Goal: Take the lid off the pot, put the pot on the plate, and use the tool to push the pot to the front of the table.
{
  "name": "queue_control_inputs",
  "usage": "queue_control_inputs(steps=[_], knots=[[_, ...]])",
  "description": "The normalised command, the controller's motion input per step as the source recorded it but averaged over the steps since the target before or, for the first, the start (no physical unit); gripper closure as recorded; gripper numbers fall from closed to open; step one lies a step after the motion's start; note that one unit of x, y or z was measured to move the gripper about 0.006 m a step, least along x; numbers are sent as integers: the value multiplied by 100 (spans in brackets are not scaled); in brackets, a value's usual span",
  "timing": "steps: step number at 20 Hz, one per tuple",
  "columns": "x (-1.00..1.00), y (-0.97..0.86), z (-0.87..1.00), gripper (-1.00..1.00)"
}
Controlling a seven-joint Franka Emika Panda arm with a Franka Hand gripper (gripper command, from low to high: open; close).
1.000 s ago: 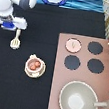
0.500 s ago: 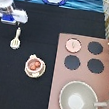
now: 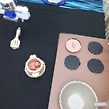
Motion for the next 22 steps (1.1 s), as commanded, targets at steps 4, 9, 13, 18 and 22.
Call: queue_control_inputs(steps=[4, 9, 13, 18, 22], knots=[[-2, -30, -77, -100], [0, -23, -66, -100], [1, -19, -45, -100], [18, -17, -2, -100], [20, -24, -1, 100]])
